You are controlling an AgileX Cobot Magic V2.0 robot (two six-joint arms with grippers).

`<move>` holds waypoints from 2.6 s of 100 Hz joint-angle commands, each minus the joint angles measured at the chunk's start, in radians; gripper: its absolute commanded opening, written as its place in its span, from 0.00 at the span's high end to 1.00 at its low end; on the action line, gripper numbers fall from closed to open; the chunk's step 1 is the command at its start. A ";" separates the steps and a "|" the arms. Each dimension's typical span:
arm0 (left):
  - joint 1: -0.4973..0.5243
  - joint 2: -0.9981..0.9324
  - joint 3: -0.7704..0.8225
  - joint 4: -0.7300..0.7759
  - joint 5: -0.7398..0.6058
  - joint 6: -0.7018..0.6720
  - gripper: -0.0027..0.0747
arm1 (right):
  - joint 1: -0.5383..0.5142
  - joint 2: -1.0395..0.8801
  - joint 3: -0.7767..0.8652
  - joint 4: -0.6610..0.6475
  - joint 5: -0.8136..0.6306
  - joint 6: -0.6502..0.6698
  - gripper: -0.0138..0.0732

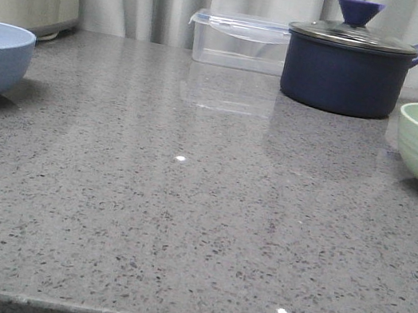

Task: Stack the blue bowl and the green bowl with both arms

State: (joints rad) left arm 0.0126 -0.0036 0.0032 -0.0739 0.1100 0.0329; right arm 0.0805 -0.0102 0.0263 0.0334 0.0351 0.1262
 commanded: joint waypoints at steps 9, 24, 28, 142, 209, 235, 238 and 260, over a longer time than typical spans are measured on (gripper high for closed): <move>-0.004 -0.036 0.040 -0.002 -0.077 -0.009 0.99 | -0.005 -0.018 0.001 -0.012 -0.078 -0.001 0.93; -0.004 -0.036 0.040 -0.002 -0.077 -0.009 0.99 | -0.005 -0.018 0.001 -0.012 -0.078 -0.001 0.93; -0.004 -0.036 0.040 -0.002 -0.077 -0.009 0.99 | -0.005 -0.018 0.001 -0.012 -0.078 -0.001 0.93; -0.004 0.127 -0.263 -0.019 0.158 -0.011 0.99 | -0.003 0.094 -0.189 -0.011 0.152 -0.001 0.92; -0.004 0.457 -0.528 -0.042 0.257 -0.011 0.63 | -0.003 0.449 -0.497 -0.011 0.349 -0.001 0.59; -0.004 0.457 -0.528 -0.042 0.193 -0.011 0.32 | -0.003 0.449 -0.489 -0.012 0.344 -0.001 0.45; -0.004 0.457 -0.528 -0.042 0.189 -0.011 0.33 | -0.003 0.449 -0.486 -0.012 0.336 -0.001 0.45; -0.004 0.457 -0.528 -0.043 0.186 -0.011 0.33 | -0.003 0.472 -0.500 -0.019 0.356 -0.001 0.45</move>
State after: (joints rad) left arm 0.0126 0.4397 -0.4888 -0.1060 0.3809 0.0306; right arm 0.0805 0.4338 -0.4310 0.0334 0.4551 0.1262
